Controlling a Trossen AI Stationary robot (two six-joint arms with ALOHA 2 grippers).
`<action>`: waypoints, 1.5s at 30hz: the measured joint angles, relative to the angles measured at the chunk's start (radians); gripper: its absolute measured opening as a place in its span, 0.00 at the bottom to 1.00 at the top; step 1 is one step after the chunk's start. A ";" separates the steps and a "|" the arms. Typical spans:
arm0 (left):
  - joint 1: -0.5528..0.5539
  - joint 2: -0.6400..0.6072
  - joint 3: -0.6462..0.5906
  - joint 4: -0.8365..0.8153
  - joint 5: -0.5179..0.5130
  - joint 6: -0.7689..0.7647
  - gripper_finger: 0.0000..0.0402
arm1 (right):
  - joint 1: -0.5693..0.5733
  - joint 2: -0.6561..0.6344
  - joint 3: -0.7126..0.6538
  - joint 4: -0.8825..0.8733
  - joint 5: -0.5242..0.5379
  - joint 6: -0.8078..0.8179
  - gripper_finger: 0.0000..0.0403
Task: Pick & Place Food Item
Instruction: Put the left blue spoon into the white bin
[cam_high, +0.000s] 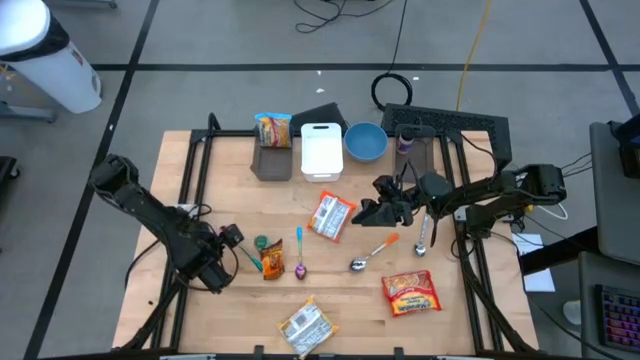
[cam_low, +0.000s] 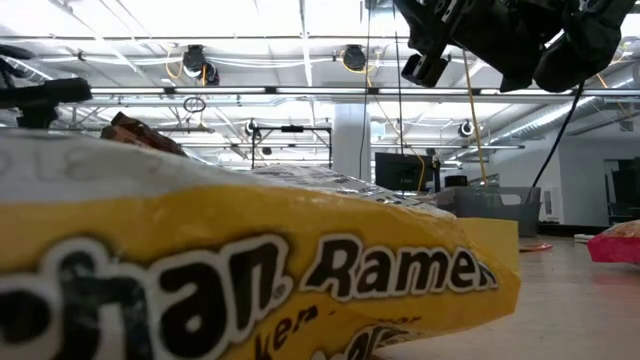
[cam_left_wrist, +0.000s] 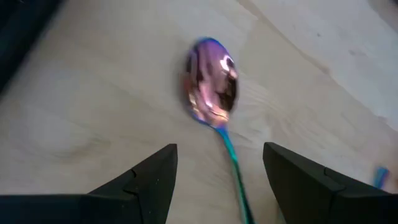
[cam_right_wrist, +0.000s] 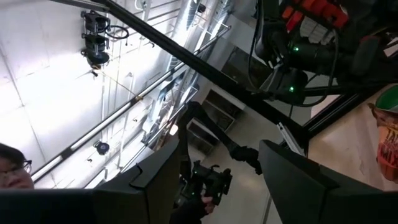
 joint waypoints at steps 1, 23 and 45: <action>0.000 0.000 0.000 -0.010 0.004 0.000 0.61 | -0.003 0.000 0.000 0.000 0.003 -0.003 0.53; 0.083 -0.053 -0.195 0.148 -0.006 0.077 0.61 | -0.059 0.000 0.000 0.000 0.030 0.001 0.53; 0.087 -0.070 -0.249 0.232 -0.063 0.158 0.61 | -0.059 0.000 0.000 -0.016 0.030 -0.002 0.53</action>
